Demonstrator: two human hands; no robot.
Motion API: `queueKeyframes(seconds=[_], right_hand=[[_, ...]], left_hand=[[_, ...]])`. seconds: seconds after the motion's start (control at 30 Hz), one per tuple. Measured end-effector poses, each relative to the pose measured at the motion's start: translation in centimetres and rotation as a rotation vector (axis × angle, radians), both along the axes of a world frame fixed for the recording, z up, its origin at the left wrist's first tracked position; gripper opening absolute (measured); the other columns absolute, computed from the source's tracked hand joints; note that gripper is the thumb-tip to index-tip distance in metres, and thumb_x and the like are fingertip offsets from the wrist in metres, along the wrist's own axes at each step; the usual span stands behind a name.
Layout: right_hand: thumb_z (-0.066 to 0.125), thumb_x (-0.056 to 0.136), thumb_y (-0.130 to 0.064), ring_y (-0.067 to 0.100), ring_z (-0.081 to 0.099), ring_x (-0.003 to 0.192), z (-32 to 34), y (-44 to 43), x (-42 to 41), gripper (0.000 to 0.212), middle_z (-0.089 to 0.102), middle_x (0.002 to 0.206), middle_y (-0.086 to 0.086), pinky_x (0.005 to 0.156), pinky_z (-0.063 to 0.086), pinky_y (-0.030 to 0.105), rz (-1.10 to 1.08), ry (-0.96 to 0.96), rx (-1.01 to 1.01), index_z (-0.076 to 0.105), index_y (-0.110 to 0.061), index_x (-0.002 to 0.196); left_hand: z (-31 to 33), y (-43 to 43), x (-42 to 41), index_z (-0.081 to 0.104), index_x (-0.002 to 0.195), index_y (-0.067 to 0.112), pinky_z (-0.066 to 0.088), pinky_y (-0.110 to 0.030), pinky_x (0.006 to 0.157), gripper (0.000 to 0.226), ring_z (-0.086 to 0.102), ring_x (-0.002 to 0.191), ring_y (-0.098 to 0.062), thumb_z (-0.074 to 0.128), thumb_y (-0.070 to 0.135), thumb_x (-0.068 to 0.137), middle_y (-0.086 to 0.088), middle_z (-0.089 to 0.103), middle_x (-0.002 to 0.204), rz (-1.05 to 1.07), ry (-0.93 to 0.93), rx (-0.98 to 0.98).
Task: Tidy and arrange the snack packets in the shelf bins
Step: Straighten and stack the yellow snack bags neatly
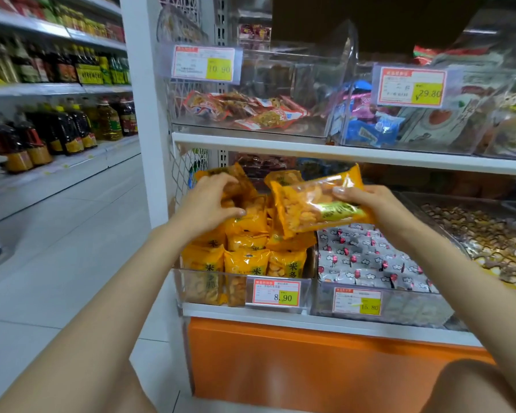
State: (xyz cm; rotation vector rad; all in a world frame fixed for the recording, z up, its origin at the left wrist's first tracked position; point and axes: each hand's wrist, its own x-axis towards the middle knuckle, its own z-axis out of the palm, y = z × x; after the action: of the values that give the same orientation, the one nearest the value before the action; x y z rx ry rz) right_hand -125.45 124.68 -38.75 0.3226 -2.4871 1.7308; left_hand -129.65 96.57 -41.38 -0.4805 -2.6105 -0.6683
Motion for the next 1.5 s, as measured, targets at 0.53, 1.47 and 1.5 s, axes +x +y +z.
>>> queueKeyframes(seconds=[0.53,1.47,1.5], right_hand=[[0.076,0.061,-0.052,0.022,0.066,0.080,-2.7,1.8,0.5,0.065,0.072,0.089,0.014,0.090,0.046,0.033,-0.062,-0.057,-0.075,0.069,-0.002,0.103],[0.072,0.035,-0.071,0.020,0.068,0.077,-2.8,1.6,0.5,0.087,0.073,0.083,0.010,0.084,0.048,0.030,-0.036,-0.046,-0.042,0.071,-0.007,0.093],[0.072,0.035,-0.072,0.020,0.068,0.077,-2.8,1.6,0.5,0.087,0.074,0.082,0.009,0.085,0.047,0.030,-0.034,-0.045,-0.041,0.071,-0.007,0.093]], left_hand=[[-1.4,4.1,-4.0,0.022,0.146,0.028,0.041,-0.040,0.094,0.082,0.046,0.121,-0.037,0.056,0.062,0.080,-0.016,0.043,0.136,0.059,-0.266,-0.585],[0.0,0.1,-5.9,0.032,0.135,0.019,0.039,-0.038,0.086,0.048,0.049,0.112,-0.033,0.048,0.036,0.093,-0.019,0.050,0.121,0.608,0.094,-0.832],[0.2,0.3,-6.0,0.033,0.135,0.019,0.038,-0.041,0.093,0.047,0.048,0.115,-0.035,0.047,0.037,0.094,-0.020,0.051,0.123,0.636,0.075,-0.871]])
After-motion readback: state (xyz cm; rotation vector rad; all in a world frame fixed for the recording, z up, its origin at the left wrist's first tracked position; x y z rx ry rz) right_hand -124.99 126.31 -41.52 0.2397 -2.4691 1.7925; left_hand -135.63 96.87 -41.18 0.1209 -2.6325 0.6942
